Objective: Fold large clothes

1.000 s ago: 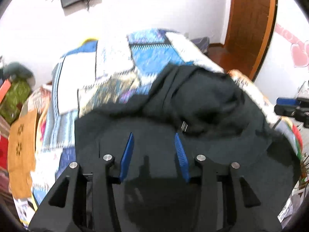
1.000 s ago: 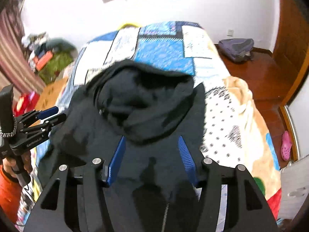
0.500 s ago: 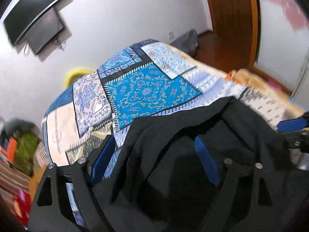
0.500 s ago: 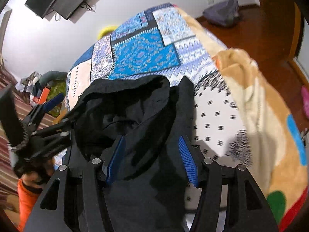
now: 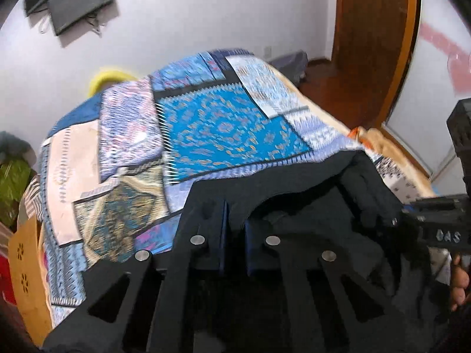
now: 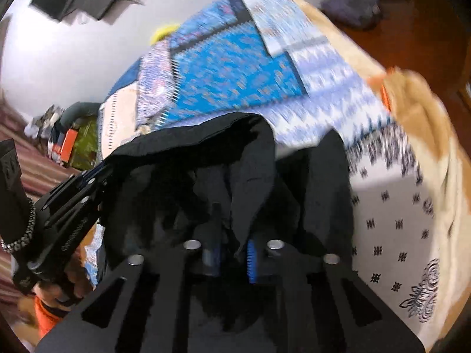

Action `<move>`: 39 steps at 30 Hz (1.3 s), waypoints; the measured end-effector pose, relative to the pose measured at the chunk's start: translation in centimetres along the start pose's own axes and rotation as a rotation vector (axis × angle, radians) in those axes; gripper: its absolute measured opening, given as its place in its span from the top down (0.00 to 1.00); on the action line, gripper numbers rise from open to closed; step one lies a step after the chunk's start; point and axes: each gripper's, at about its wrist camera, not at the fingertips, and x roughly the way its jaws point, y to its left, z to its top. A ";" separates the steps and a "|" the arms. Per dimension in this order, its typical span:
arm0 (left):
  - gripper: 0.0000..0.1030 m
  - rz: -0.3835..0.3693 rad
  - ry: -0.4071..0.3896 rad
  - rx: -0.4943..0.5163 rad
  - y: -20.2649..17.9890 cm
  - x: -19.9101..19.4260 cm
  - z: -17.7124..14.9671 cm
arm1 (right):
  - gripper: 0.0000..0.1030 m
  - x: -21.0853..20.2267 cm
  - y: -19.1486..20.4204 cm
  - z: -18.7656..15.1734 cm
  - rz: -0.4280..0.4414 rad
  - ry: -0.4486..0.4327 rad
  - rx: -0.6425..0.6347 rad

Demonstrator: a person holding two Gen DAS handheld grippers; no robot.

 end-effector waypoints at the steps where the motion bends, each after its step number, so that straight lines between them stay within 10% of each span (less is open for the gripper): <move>1: 0.92 0.000 -0.019 -0.007 0.4 -1.3 -0.3 | 0.91 -0.7 0.8 0.0 -0.009 -0.026 -0.033; 10: 0.92 -0.031 -0.055 -0.134 4.2 -11.1 -7.9 | 0.93 -8.1 9.3 -3.0 0.044 -0.187 -0.278; 19: 0.92 -0.093 0.093 -0.228 4.0 -11.9 -18.4 | 0.86 -9.1 12.6 -9.6 0.015 -0.054 -0.421; 25: 0.91 0.004 0.218 -0.256 5.1 -11.0 -23.4 | 0.63 -9.6 10.2 -13.9 -0.015 0.045 -0.396; 31: 0.89 0.069 0.155 -0.263 7.1 -13.9 -22.5 | 0.63 -11.9 9.0 -14.8 -0.091 0.012 -0.392; 35: 0.60 0.094 0.048 -0.288 8.0 -16.3 -19.5 | 0.63 -13.2 9.7 -13.2 -0.105 -0.055 -0.376; 39: 0.59 0.086 -0.069 -0.290 7.5 -18.1 -16.2 | 0.60 -13.0 11.7 -11.5 -0.072 -0.111 -0.384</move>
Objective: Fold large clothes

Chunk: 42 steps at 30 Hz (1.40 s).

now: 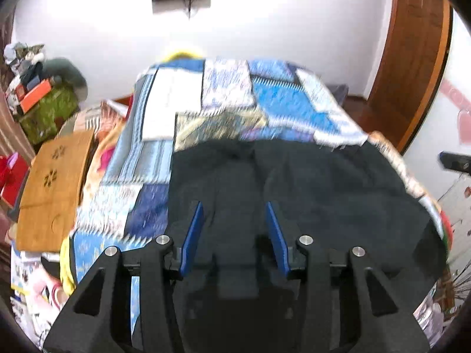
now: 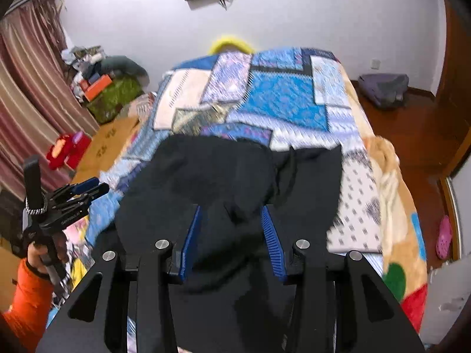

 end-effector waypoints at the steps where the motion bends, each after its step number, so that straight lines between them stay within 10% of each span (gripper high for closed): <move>1: 0.57 -0.022 -0.010 -0.005 -0.4 0.0 0.6 | 0.57 0.3 0.3 0.3 0.007 -0.009 -0.001; 8: 0.53 -0.121 0.073 0.002 -3.2 3.8 -0.2 | 0.50 6.0 2.0 -0.7 0.014 0.067 -0.009; 21: 0.25 -0.053 0.227 0.029 -2.7 7.4 -8.0 | 0.47 9.6 1.9 -7.1 -0.034 0.236 -0.138; 33: 0.18 0.036 0.111 -0.066 5.6 3.1 -3.6 | 0.44 4.7 -2.0 -3.4 -0.070 0.108 -0.044; 37: 0.18 0.086 0.134 -0.145 9.9 4.9 -2.5 | 0.44 4.0 -4.9 -1.7 -0.098 0.085 0.029; 42: 0.18 -0.020 0.247 -0.268 13.7 9.5 -2.6 | 0.41 4.4 -9.4 -0.7 -0.099 0.106 0.160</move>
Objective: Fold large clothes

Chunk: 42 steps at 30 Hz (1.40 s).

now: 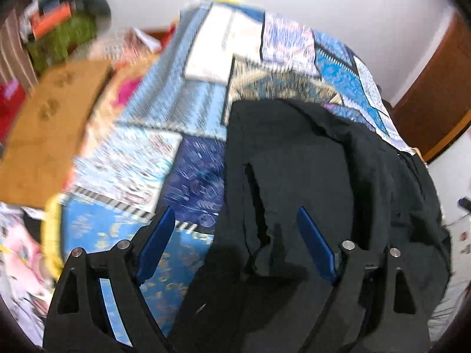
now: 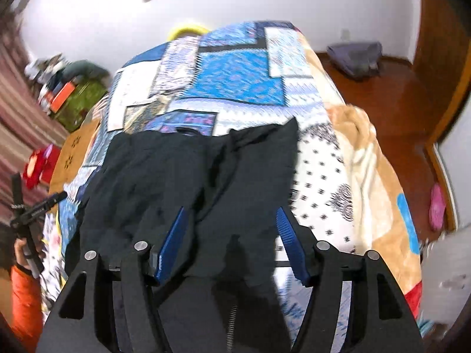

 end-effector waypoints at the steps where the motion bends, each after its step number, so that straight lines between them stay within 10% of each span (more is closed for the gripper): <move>1: 0.18 -0.039 0.030 -0.015 0.4 1.2 0.2 | 0.41 0.4 -0.7 0.1 0.003 0.012 0.022; 8: 0.18 -0.190 0.163 -0.114 1.9 7.6 0.5 | 0.41 4.9 -4.0 -0.3 0.078 0.151 0.158; 15: 0.18 -0.251 0.135 -0.127 1.8 9.7 1.8 | 0.41 8.6 -3.9 0.2 0.202 0.205 0.200; 17: 0.31 -0.288 0.138 -0.132 1.3 10.0 2.1 | 0.40 9.7 -4.1 0.7 0.229 0.204 0.232; 19: 0.43 -0.258 0.139 -0.134 0.8 9.9 2.3 | 0.44 10.2 -4.4 1.3 0.255 0.201 0.279; 22: 0.68 -0.201 0.119 -0.100 0.4 9.2 2.2 | 0.86 10.7 -4.7 1.5 0.209 0.216 0.301; 25: 0.85 -0.186 0.107 -0.110 0.8 7.5 2.5 | 0.91 10.3 -4.8 1.7 0.214 0.216 0.313; 36: 0.91 -0.135 -0.122 0.047 -3.0 -3.7 6.5 | 0.94 4.3 3.0 8.3 0.237 0.050 0.067; 42: 0.90 -0.014 -0.145 0.039 -1.0 -2.0 8.3 | 0.94 6.7 4.3 10.7 0.178 0.011 0.027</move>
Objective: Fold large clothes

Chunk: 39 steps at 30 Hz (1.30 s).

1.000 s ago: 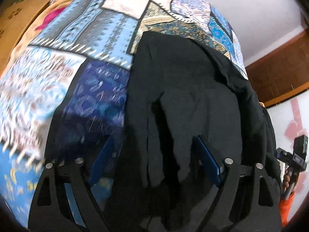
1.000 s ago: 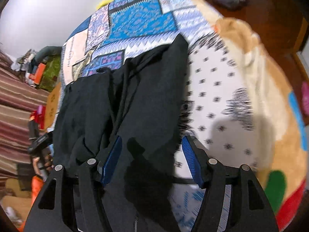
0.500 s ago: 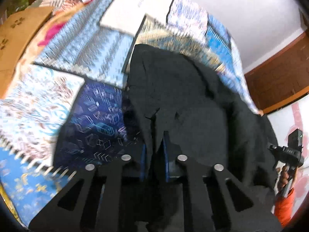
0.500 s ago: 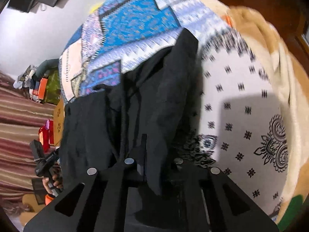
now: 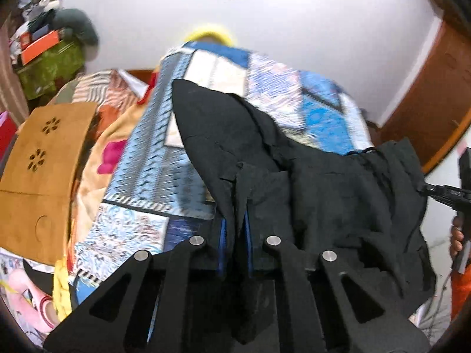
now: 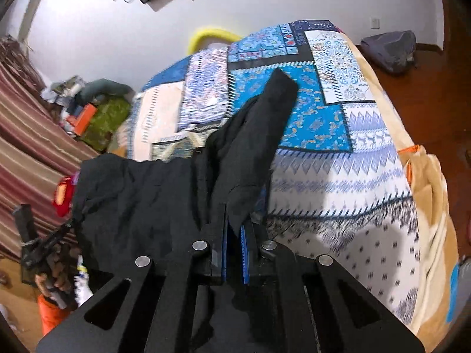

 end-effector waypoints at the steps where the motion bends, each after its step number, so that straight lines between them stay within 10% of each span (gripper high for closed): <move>1: 0.89 0.027 0.021 -0.013 0.9 1.3 0.0 | 0.94 1.3 -0.4 0.0 -0.030 0.015 -0.001; 8: 0.85 0.167 0.153 -0.043 4.6 7.6 -2.8 | 0.90 5.4 -2.9 -1.5 -0.218 0.045 -0.028; 17: 0.83 0.227 0.079 0.030 3.5 2.6 -3.9 | 0.84 0.9 -0.9 -2.7 -0.271 -0.019 -0.128; 28: 0.15 0.227 -0.087 0.021 2.1 -7.5 -7.1 | 0.18 -7.8 4.5 -7.3 -0.268 -0.167 -0.324; 39: 0.12 0.171 0.044 -0.101 6.0 -8.0 -15.1 | 0.18 -7.1 -0.3 -11.0 -0.226 -0.021 -0.175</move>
